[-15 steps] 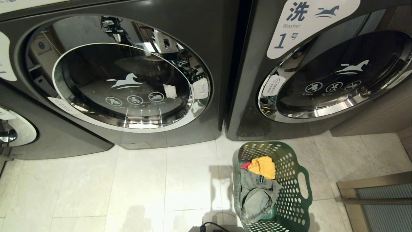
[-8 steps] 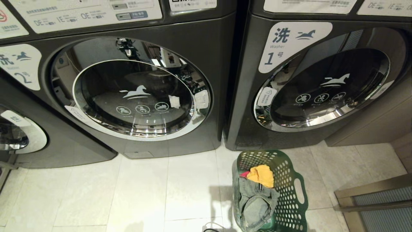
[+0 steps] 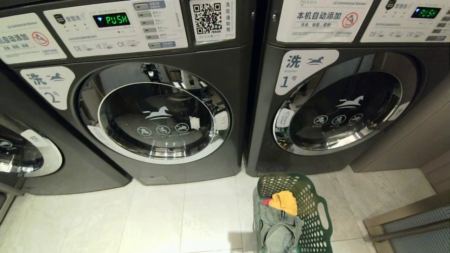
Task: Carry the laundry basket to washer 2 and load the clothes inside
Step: Open the lid of the washing machine
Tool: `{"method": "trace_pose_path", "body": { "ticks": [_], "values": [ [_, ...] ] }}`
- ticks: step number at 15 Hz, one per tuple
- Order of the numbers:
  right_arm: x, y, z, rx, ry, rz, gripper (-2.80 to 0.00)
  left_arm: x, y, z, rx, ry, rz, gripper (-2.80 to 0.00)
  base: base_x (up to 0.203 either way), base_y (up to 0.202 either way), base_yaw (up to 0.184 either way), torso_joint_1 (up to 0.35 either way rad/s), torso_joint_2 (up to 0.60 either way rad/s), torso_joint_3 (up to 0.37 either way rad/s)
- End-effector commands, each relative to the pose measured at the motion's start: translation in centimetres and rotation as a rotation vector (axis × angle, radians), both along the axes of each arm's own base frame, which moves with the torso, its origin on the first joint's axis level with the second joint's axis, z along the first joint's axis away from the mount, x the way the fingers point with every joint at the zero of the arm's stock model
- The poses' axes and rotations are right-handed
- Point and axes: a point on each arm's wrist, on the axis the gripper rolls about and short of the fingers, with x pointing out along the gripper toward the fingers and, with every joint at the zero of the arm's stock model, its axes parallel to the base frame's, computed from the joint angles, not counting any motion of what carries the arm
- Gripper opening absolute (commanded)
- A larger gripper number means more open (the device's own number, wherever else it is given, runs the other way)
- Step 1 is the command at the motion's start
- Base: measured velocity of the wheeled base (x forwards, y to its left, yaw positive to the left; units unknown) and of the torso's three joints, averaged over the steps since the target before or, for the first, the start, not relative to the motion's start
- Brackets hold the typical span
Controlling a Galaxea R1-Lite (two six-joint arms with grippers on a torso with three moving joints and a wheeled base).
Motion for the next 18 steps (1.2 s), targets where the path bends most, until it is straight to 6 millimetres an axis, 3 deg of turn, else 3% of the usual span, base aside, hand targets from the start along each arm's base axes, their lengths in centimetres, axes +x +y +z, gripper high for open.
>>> {"method": "trace_pose_path", "body": {
  "ticks": [1,18],
  "values": [
    [0.02,0.0,-0.04,-0.001,0.003,0.001,-2.8,0.01,0.0,0.0,0.0,0.003,0.001,-2.8,0.0,0.0,0.0,0.002,0.0,0.189],
    [0.02,0.01,-0.04,-0.012,0.003,0.002,-2.8,0.02,0.0,0.01,-0.011,0.001,0.002,-2.8,0.0,0.0,0.0,0.001,0.0,0.193]
  ]
}}
